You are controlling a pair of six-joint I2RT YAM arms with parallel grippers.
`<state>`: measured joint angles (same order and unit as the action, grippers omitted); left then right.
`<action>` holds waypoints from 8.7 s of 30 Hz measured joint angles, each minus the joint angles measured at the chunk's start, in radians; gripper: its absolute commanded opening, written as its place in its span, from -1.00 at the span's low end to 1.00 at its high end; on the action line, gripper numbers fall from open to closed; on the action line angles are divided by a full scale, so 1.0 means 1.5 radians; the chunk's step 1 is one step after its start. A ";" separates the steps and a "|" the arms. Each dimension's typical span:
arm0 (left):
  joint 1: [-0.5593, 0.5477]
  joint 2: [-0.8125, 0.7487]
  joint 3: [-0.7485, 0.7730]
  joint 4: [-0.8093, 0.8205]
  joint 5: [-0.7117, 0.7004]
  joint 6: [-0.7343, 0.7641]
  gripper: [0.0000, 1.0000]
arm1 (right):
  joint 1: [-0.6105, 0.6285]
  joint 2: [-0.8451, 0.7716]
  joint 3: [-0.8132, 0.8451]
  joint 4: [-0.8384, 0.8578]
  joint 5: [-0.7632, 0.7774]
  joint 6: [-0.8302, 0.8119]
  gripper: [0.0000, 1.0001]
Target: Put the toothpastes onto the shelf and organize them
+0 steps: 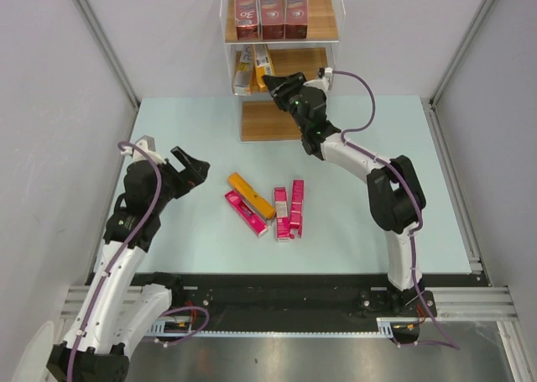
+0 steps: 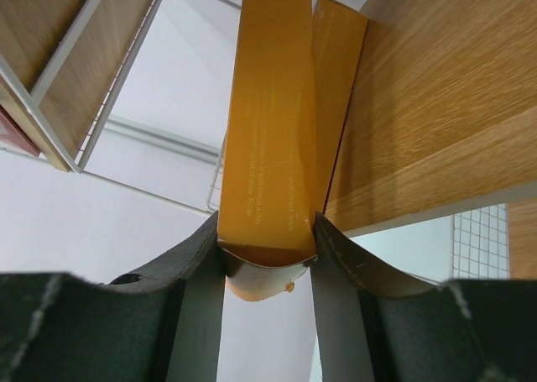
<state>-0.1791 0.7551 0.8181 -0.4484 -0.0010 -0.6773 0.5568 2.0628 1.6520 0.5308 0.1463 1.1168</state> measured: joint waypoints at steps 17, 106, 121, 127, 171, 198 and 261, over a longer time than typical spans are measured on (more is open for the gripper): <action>0.000 -0.025 -0.005 -0.020 -0.013 0.004 1.00 | 0.024 -0.004 -0.036 0.028 0.114 0.041 -0.45; 0.000 0.015 -0.047 0.013 0.038 0.022 0.99 | 0.259 -0.123 -0.324 -0.372 -0.042 -0.583 0.35; 0.000 0.015 -0.047 0.009 0.038 0.023 0.99 | 0.240 -0.103 -0.312 -0.374 -0.041 -0.566 -0.39; 0.000 0.009 -0.047 0.011 0.052 0.038 0.99 | 0.218 -0.126 -0.312 -0.399 -0.058 -0.552 -0.41; -0.001 -0.028 -0.167 0.626 0.541 -0.148 0.00 | 0.109 -0.339 -0.312 -0.130 -0.800 -0.277 0.51; -0.001 0.257 -0.141 1.100 0.622 -0.539 -0.18 | 0.145 -0.688 -0.547 -0.268 -0.421 -0.344 0.99; -0.026 0.126 0.141 -0.096 -0.139 0.082 1.00 | 0.003 -0.725 -0.564 -0.308 -0.361 -0.238 -0.63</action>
<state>-0.2188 0.9447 1.0290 -0.5922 -0.2092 -0.5541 0.5613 0.9760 0.8062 0.0689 -0.3958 0.7601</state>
